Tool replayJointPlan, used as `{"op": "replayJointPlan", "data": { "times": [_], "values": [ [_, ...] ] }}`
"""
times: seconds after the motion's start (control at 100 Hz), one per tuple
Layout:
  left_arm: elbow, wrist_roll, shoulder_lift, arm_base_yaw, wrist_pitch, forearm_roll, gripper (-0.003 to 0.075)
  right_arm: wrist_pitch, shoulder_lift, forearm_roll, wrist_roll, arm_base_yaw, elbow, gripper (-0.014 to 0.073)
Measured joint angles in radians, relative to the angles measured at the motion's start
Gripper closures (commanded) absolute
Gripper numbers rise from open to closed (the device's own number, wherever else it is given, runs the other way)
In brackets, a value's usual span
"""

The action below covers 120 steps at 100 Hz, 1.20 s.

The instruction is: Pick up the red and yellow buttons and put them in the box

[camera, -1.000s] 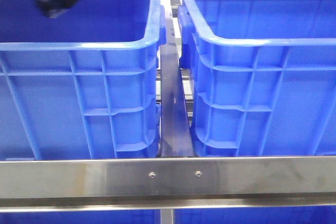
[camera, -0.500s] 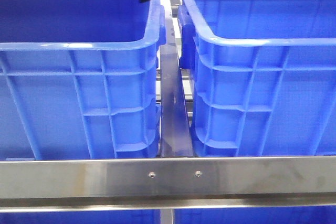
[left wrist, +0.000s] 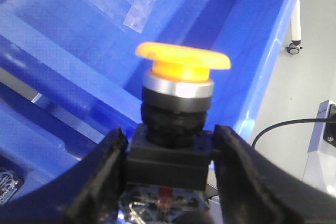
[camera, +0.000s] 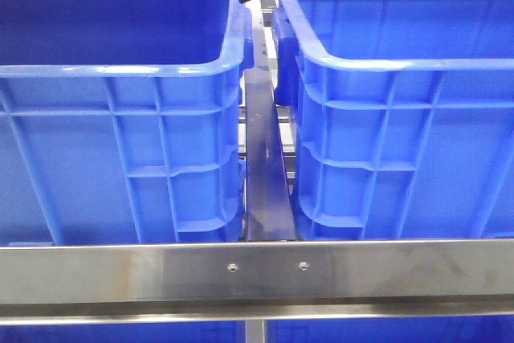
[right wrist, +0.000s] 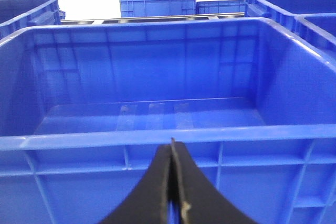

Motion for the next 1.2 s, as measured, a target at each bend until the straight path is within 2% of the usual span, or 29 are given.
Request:
{"op": "replayJointPlan", "data": {
  "times": [0.34,0.48,0.73,1.2],
  "values": [
    [0.0,0.0,0.0,0.0,0.0,0.0,0.0552,0.0,0.0,0.0,0.0,0.0,-0.007,0.0664],
    [0.0,0.0,0.0,0.0,0.0,0.0,0.0552,0.049,0.0,-0.016,0.0,0.0,-0.079,0.0664],
    [0.0,0.0,0.0,0.0,0.0,0.0,0.0552,0.176,0.003,-0.121,0.0,0.0,-0.213,0.0664],
    [0.0,0.0,0.0,0.0,0.0,0.0,0.0552,0.428,0.332,-0.109,0.0,0.0,-0.518,0.0664]
  ]
}}
